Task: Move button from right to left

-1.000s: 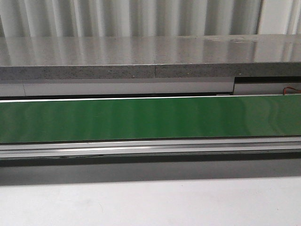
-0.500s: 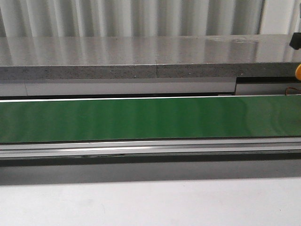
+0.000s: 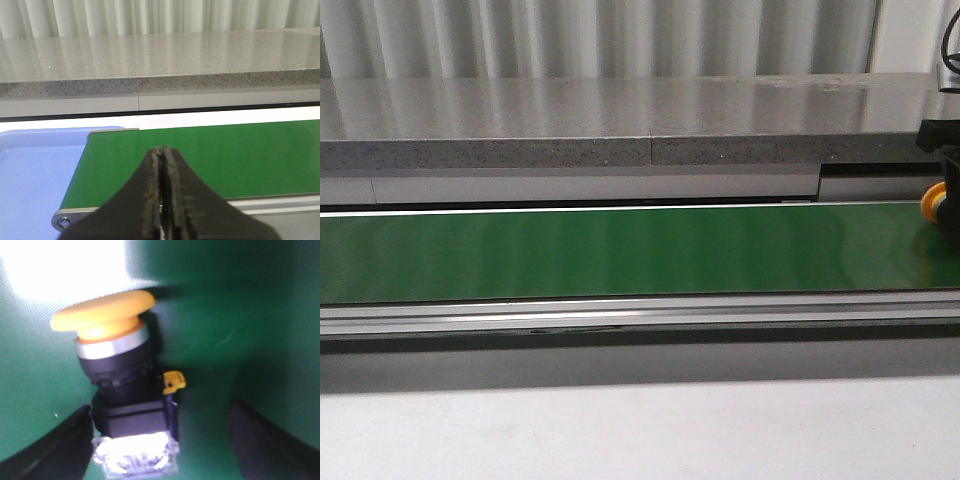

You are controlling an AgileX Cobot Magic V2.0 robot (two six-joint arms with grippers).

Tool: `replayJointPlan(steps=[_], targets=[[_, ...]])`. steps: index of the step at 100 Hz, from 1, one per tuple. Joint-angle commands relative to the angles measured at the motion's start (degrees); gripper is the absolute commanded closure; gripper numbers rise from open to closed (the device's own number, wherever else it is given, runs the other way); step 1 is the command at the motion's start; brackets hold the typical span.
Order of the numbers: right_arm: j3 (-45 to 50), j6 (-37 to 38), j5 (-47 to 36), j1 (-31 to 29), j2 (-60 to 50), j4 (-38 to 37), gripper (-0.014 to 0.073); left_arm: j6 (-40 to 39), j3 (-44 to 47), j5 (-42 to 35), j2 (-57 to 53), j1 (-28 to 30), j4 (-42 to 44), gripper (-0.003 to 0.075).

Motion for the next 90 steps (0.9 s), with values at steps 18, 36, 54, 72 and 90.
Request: replayJointPlan(steps=[18, 36, 54, 72, 90], targets=[[-1.36, -3.99, -0.03, 3.17, -9.21, 0.86, -0.0022, 0.09, 2.23, -4.19, -1.85, 0.07, -0.5, 0.0741], [-0.73, -3.99, 0.13, 5.94, -13.75, 0.49, -0.002, 0.09, 2.23, -4.19, -1.85, 0.07, -0.5, 0.0741], [4.01, -4.0, -2.56, 8.22, -18.07, -1.5, 0.0158, 0.09, 2.23, -4.19, -1.85, 0.07, -0.5, 0.0741], [10.08, -4.17, -3.91, 9.25, -23.14, -1.95, 0.0496, 0.09, 2.23, -4.19, -1.85, 0.07, -0.5, 0.0741], [14.9, -5.17, -5.68, 9.25, -30.09, -1.97, 0.0662, 0.09, 2.23, -4.19, -1.85, 0.07, -0.5, 0.0741]])
